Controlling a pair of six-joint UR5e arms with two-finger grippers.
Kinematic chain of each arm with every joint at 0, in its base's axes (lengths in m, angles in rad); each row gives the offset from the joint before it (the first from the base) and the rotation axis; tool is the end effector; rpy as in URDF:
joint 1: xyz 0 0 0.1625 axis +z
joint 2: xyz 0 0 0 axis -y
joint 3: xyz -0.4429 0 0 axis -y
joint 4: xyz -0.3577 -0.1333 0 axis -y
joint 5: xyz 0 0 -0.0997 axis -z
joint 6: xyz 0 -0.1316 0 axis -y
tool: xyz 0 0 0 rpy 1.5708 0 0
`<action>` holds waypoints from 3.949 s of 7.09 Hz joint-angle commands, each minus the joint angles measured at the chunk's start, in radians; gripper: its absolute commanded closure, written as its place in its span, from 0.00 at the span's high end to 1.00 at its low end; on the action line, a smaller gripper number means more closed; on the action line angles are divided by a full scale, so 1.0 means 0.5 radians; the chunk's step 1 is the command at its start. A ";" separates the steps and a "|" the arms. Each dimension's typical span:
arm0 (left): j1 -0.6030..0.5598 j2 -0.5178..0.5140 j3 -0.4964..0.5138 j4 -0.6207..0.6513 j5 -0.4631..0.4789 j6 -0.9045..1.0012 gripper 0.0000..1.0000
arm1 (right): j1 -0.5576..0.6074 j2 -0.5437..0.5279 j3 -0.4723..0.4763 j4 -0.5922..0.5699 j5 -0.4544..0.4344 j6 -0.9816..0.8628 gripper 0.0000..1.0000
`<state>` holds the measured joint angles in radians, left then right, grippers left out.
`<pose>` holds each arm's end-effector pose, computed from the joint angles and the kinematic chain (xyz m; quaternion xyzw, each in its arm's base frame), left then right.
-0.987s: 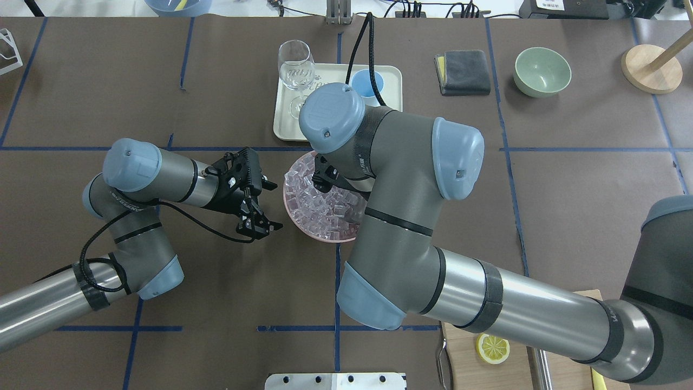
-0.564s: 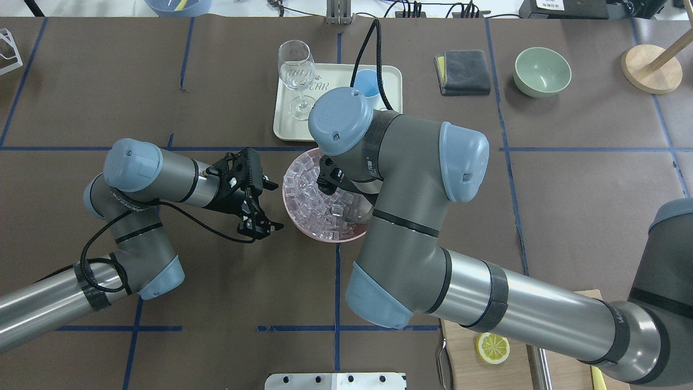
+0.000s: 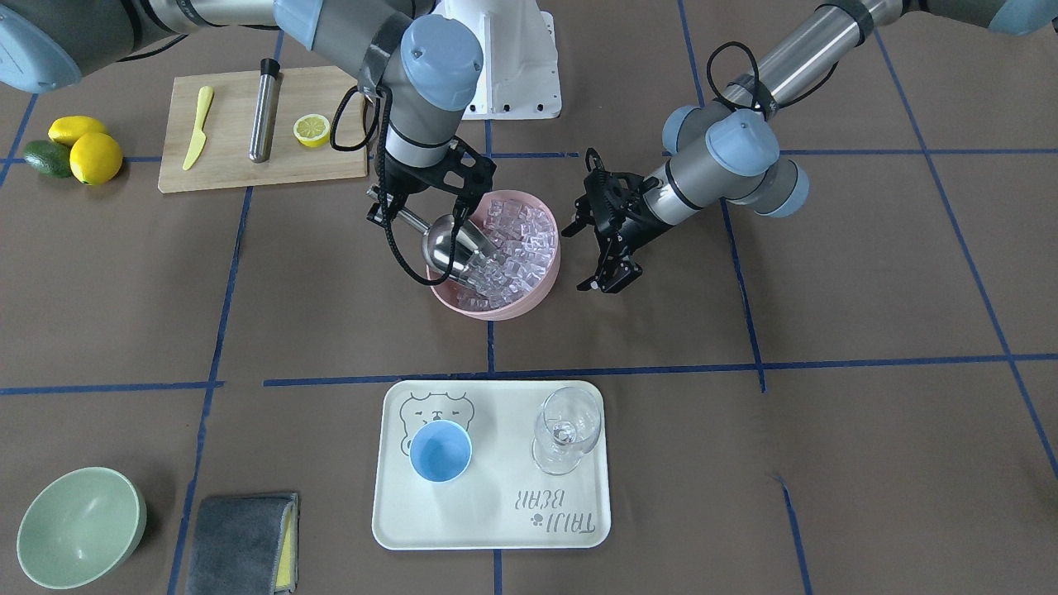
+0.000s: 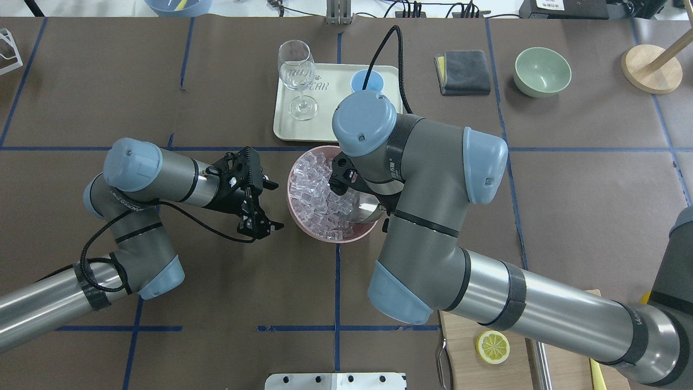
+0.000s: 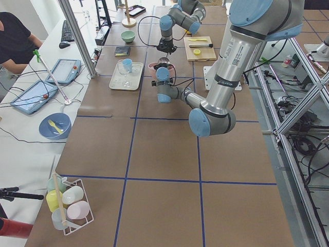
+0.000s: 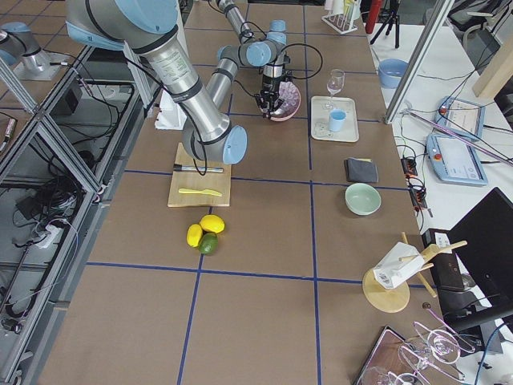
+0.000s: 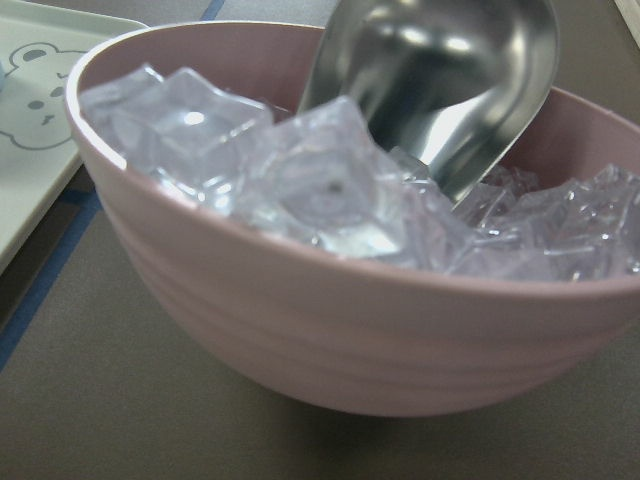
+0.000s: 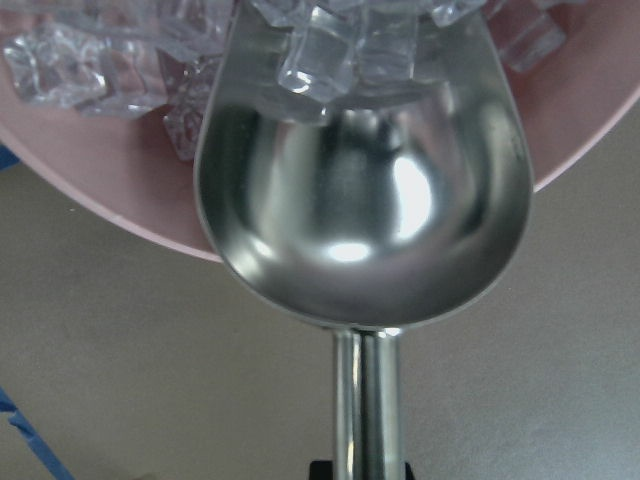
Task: Put ice in cup with scoop
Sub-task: 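Push the scoop through the ice toward the left gripper to fill it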
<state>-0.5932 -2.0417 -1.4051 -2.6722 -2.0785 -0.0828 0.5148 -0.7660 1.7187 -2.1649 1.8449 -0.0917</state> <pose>0.5183 -0.4331 0.3701 0.4432 0.4818 0.4658 0.5953 -0.5301 -0.4121 0.2617 0.0942 -0.2010 -0.5496 0.8054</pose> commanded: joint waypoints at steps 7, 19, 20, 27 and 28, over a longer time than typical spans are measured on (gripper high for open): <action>-0.001 0.000 -0.015 -0.018 0.000 -0.006 1.00 | 0.001 -0.174 0.140 0.675 0.081 0.288 0.00; -0.056 0.021 -0.018 -0.089 -0.028 0.003 1.00 | 0.026 -0.668 0.223 1.991 0.225 0.864 0.00; -0.056 0.021 -0.018 -0.089 -0.028 0.003 1.00 | 0.026 -0.677 0.211 2.059 0.225 0.901 0.00; -0.111 0.131 -0.098 -0.141 -0.155 0.006 1.00 | 0.017 -0.790 0.131 2.604 0.228 1.161 0.00; -0.142 0.162 -0.104 -0.187 -0.208 0.006 1.00 | 0.010 -0.821 0.109 2.694 0.225 1.189 0.00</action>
<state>-0.6454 -1.9889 -1.4439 -2.7403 -2.1433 -0.0798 0.5222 -1.1584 1.7803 -0.8741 1.9586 0.4794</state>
